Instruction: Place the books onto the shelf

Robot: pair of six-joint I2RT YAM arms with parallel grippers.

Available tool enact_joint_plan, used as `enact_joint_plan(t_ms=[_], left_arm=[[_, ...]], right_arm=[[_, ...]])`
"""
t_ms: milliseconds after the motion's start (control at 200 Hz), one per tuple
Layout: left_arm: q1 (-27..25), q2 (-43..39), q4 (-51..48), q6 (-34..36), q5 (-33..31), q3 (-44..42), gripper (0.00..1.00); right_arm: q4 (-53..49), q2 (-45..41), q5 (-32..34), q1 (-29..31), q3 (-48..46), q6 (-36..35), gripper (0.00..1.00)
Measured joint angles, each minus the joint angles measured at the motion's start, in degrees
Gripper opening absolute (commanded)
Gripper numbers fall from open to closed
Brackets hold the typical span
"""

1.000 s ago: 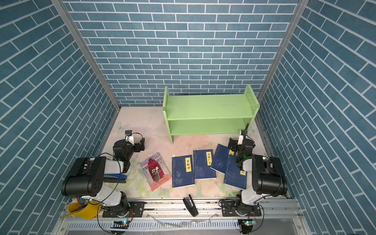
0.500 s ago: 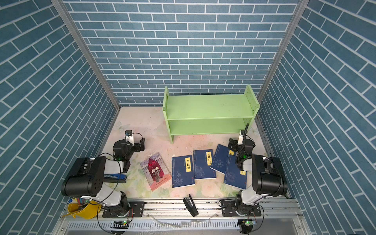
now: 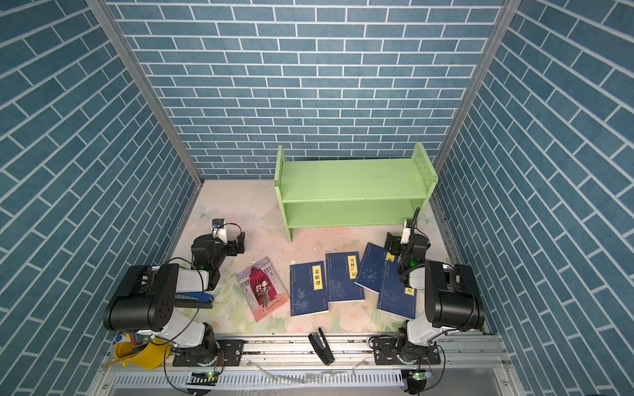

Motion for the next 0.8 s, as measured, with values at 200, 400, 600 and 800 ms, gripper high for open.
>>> enact_joint_plan(t_ms=[200, 400, 600, 800], left_arm=[[-0.20, 0.00, -0.83, 0.46, 0.00, 0.11, 1.00], [-0.44, -2.73, -4.87, 1.75, 1.79, 0.76, 1.00], [-1.25, -11.63, -16.85, 3.80, 3.58, 7.06, 1.00], [-1.27, -18.05, -33.90, 5.88, 6.93, 11.61, 1.00]], right_arm=[[-0.02, 0.00, 0.28, 0.02, 0.00, 0.00, 0.99], [-1.97, -2.80, 3.41, 0.02, -0.02, 0.04, 0.99], [-13.20, -17.00, 7.52, 0.02, 0.55, 0.66, 0.99], [-32.94, -37.94, 14.60, 0.68, 2.82, 7.67, 0.99]])
